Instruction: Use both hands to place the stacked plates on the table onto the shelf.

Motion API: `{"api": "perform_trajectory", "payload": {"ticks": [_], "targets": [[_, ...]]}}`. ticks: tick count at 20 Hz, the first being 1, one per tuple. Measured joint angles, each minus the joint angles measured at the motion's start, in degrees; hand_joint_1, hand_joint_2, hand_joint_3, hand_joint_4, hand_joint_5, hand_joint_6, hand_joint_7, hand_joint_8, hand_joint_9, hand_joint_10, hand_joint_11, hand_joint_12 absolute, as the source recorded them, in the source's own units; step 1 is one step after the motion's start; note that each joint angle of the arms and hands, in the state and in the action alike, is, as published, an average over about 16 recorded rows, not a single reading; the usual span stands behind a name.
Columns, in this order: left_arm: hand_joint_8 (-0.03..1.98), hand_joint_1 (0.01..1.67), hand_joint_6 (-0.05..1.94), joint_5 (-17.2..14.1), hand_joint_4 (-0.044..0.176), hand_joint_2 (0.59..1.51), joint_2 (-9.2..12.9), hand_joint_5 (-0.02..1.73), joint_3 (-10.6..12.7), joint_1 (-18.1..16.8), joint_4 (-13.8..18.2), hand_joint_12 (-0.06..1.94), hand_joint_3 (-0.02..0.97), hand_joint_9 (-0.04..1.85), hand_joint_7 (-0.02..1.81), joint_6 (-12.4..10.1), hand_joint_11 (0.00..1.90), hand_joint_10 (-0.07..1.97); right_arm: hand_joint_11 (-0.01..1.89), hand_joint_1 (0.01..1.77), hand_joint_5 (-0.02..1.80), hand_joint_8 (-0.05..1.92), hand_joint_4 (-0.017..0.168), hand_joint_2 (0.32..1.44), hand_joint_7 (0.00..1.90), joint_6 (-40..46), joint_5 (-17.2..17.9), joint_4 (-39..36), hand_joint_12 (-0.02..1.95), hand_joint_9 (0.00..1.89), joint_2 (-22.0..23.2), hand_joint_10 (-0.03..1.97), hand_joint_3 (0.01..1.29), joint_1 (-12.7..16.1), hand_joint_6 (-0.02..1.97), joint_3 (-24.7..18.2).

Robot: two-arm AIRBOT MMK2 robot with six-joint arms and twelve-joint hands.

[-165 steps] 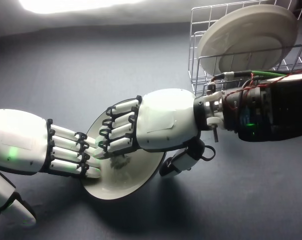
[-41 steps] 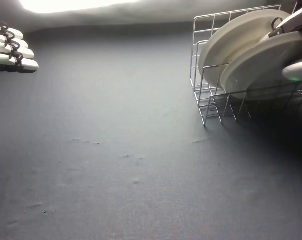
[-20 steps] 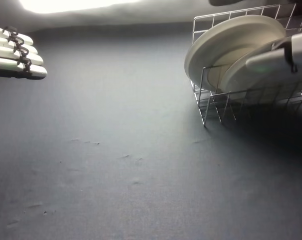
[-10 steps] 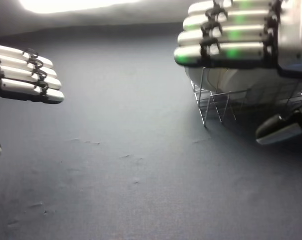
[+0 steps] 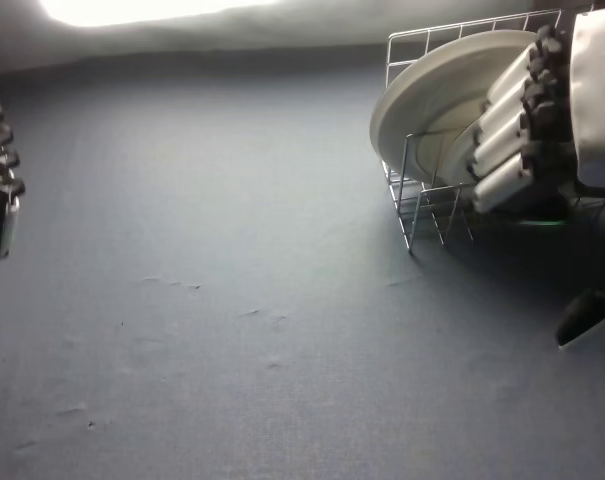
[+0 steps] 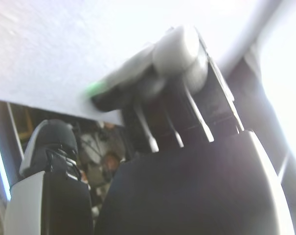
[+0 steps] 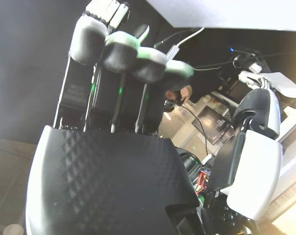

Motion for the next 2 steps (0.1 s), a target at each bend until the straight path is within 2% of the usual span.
{"api": "perform_trajectory", "payload": {"ticks": [2], "targets": [[1.74, 0.21, 1.69, 0.1, 0.060, 1.166, 0.1, 1.09, -0.2, 0.1, -0.2, 1.82, 0.018, 1.25, 1.20, 0.0, 1.28, 1.79, 0.75, 0.44, 0.87, 1.50, 0.004, 0.83, 0.96, -0.1, 0.6, -0.7, 1.82, 0.91, 0.0, 1.62, 0.01, -0.1, 1.45, 0.0]]}}
